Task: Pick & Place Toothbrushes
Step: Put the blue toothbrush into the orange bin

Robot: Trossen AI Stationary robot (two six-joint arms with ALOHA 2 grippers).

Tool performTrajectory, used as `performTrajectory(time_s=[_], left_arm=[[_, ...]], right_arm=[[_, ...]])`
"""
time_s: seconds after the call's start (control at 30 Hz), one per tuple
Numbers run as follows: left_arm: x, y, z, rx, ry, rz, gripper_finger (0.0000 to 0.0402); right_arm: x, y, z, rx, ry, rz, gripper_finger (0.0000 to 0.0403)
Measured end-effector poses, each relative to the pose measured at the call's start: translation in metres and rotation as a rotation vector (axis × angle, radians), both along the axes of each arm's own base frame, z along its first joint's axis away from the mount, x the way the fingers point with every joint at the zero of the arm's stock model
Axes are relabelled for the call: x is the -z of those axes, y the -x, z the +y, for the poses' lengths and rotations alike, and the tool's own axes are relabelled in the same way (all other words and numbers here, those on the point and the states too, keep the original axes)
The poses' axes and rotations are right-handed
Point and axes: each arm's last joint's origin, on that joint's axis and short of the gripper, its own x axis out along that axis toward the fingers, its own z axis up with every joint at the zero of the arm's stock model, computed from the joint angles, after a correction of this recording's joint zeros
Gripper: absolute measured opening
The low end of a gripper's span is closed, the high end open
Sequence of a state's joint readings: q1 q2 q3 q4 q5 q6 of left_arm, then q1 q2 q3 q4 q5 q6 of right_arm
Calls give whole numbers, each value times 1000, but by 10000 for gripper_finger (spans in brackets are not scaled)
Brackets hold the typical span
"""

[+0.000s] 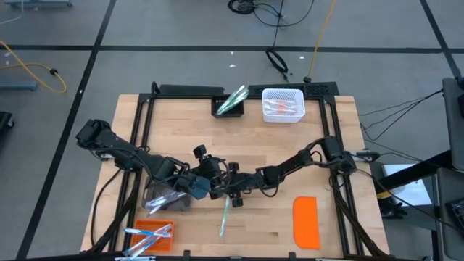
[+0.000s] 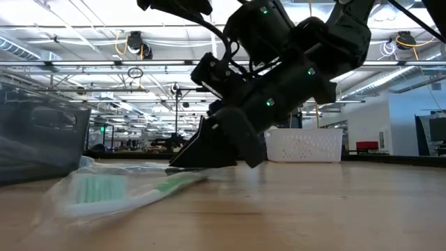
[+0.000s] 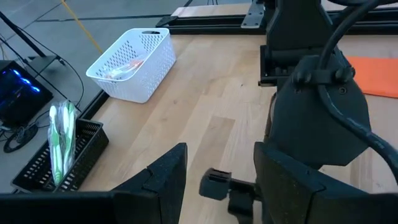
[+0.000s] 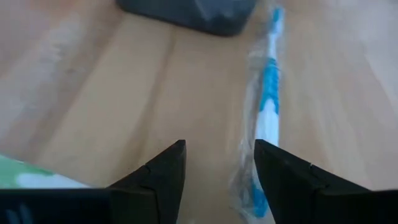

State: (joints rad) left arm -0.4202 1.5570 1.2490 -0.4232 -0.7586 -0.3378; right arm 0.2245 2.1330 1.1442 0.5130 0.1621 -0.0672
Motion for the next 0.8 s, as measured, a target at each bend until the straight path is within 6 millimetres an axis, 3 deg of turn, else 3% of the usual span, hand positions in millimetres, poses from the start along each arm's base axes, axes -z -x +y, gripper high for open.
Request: performTrajectory(time_s=[0.13, 0.37, 0.8], left_arm=[[0, 0, 0, 1, -1, 1, 189], [0, 0, 0, 2, -2, 1, 189], [0, 0, 0, 2, -2, 2, 189]], right_arm=[[0, 0, -2, 18, 13, 9, 173], [-17, 1, 2, -19, 51, -39, 170], [-11, -1, -26, 60, -1, 35, 171]])
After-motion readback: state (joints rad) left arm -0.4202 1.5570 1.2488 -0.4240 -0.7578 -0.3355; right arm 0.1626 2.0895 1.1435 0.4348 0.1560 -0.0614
